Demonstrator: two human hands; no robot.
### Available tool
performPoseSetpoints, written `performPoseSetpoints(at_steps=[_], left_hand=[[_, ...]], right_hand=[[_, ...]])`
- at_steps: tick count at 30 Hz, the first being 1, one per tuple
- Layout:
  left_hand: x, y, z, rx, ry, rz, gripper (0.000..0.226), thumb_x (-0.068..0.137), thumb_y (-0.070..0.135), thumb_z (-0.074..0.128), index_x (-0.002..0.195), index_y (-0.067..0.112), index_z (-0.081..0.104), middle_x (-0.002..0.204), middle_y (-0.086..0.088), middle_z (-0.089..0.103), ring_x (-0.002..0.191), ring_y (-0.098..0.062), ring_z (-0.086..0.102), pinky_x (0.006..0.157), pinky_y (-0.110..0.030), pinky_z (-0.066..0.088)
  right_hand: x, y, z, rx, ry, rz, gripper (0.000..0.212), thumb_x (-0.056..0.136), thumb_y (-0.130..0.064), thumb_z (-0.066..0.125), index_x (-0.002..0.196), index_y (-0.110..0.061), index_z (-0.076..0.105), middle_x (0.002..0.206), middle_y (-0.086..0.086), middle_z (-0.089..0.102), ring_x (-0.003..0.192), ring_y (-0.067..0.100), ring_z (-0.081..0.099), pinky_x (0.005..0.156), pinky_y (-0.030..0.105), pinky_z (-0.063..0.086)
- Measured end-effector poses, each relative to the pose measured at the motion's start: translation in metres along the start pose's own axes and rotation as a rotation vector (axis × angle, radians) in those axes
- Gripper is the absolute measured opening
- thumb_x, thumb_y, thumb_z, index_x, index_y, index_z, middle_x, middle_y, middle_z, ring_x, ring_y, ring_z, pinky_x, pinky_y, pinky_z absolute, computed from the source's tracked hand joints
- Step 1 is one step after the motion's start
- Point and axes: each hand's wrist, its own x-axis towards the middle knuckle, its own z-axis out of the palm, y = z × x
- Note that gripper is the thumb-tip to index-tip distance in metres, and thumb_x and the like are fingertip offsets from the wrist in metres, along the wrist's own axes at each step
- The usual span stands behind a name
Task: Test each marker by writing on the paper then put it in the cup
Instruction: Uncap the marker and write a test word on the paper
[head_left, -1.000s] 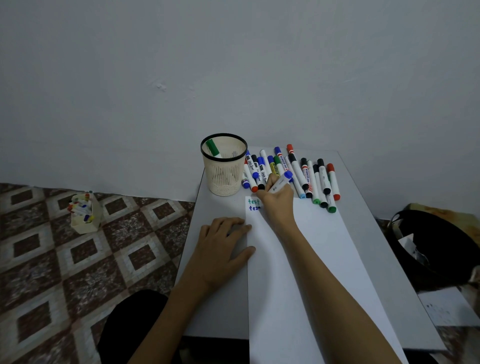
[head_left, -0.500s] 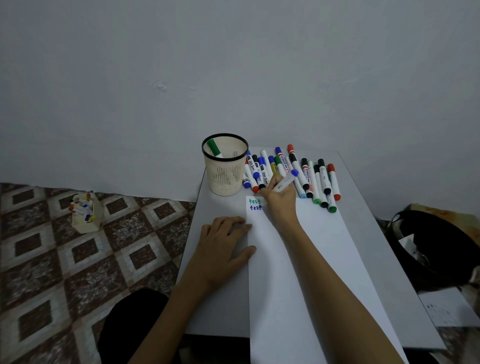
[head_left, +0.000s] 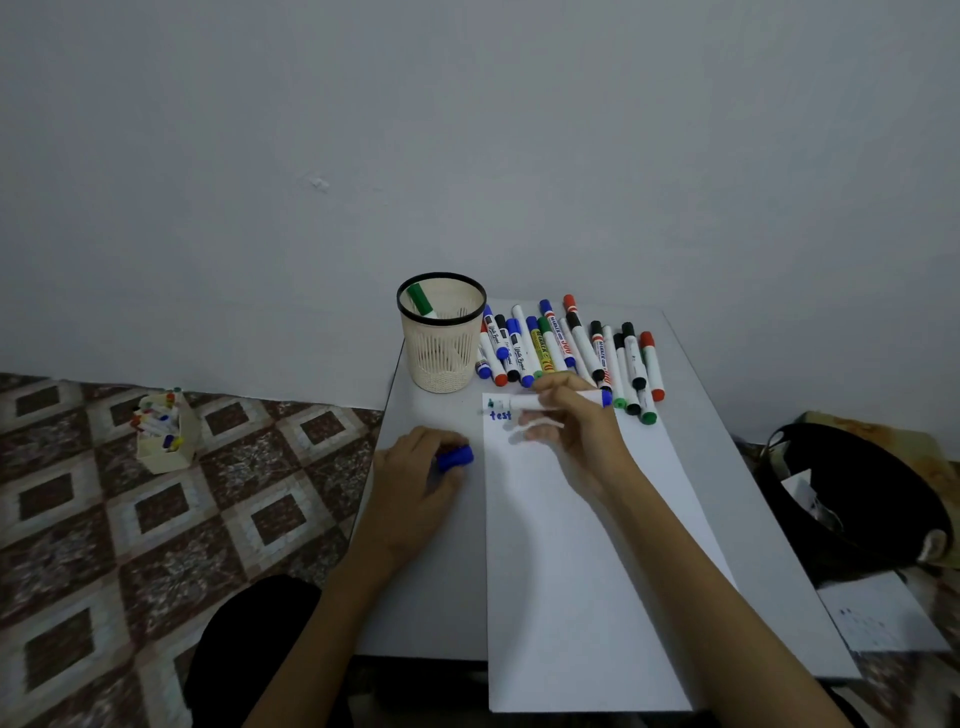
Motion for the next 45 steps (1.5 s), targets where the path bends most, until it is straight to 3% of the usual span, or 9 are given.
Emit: performPoseSetpoints(at_steps=[5,15,18,23,26,30,37,41,45], left_hand=[[0.001,0.005,-0.006,-0.210,0.010,-0.046,0.033,0.085,0.004,0.061,0.107,0.027,0.054,0.103,0.016,0.055,0.099,0.007,0.051,0.082,-0.005,0.040],[-0.001,0.008,-0.010,-0.238,-0.048,0.020,0.023,0.081,0.022,0.060,0.103,0.028,0.059,0.100,0.020,0.058,0.091,0.001,0.057,0.079,-0.009,0.046],[-0.001,0.010,-0.015,-0.343,-0.013,-0.069,0.029,0.083,0.006,0.066,0.099,0.029,0.061,0.100,0.014,0.063,0.094,0.001,0.059,0.083,-0.009,0.045],[-0.001,0.013,-0.018,-0.424,0.025,-0.111,0.028,0.081,0.002,0.065,0.099,0.023,0.062,0.097,0.013,0.064,0.092,0.006,0.060,0.081,-0.007,0.045],[-0.002,0.012,-0.019,-0.420,0.050,-0.110,0.027,0.080,0.001,0.065,0.098,0.020,0.063,0.096,0.012,0.065,0.092,0.005,0.061,0.081,-0.008,0.046],[-0.004,0.012,-0.020,-0.378,0.093,-0.055,0.032,0.079,-0.003,0.066,0.096,0.025,0.063,0.095,0.011,0.065,0.091,0.002,0.061,0.082,-0.010,0.047],[-0.002,0.008,-0.016,-0.287,0.047,0.045,0.026,0.079,0.002,0.068,0.100,0.017,0.064,0.096,0.014,0.064,0.093,-0.001,0.061,0.086,-0.016,0.049],[-0.002,0.006,-0.012,-0.256,0.076,0.071,0.025,0.082,0.028,0.066,0.106,0.021,0.062,0.100,0.010,0.065,0.094,-0.003,0.062,0.087,-0.024,0.051],[-0.003,0.012,-0.007,-0.242,0.002,0.041,0.050,0.084,0.028,0.062,0.131,0.024,0.045,0.116,0.016,0.056,0.101,0.001,0.055,0.087,-0.012,0.044]], right_hand=[[-0.021,0.004,-0.005,-0.099,-0.015,0.004,0.009,0.081,0.007,0.054,0.077,0.000,0.056,0.067,0.017,0.061,0.049,0.022,0.057,0.047,0.026,0.051],[-0.030,0.015,0.009,-0.211,-0.088,0.067,0.010,0.086,0.009,0.056,0.082,0.001,0.061,0.084,0.026,0.065,0.061,0.029,0.066,0.056,0.030,0.056],[-0.031,0.008,0.008,-0.300,-0.109,0.110,0.009,0.082,0.003,0.068,0.091,0.005,0.067,0.091,0.025,0.070,0.069,0.029,0.068,0.061,0.032,0.058],[-0.030,0.003,0.003,-0.825,-0.216,-0.017,0.019,0.079,-0.016,0.077,0.098,-0.013,0.076,0.076,0.005,0.072,0.053,0.013,0.058,0.053,0.027,0.050],[-0.032,0.012,0.012,-1.089,-0.313,-0.140,0.021,0.085,-0.027,0.071,0.105,-0.022,0.073,0.083,-0.001,0.072,0.066,0.012,0.061,0.068,0.035,0.053],[-0.034,0.020,0.017,-1.100,-0.245,-0.151,0.018,0.085,-0.033,0.068,0.101,-0.026,0.074,0.079,0.001,0.071,0.071,0.019,0.061,0.072,0.049,0.052],[-0.041,0.019,0.013,-1.112,-0.215,-0.116,0.015,0.087,-0.035,0.064,0.096,-0.026,0.072,0.070,0.001,0.068,0.066,0.015,0.059,0.072,0.046,0.051],[-0.034,0.002,0.020,-1.404,-0.277,-0.254,0.019,0.086,-0.038,0.066,0.101,-0.027,0.071,0.093,-0.006,0.066,0.082,0.010,0.055,0.076,0.040,0.051],[-0.010,-0.027,0.029,-1.736,-0.281,-0.351,0.020,0.085,-0.031,0.069,0.104,-0.024,0.071,0.096,-0.006,0.063,0.090,0.012,0.055,0.084,0.036,0.051]])
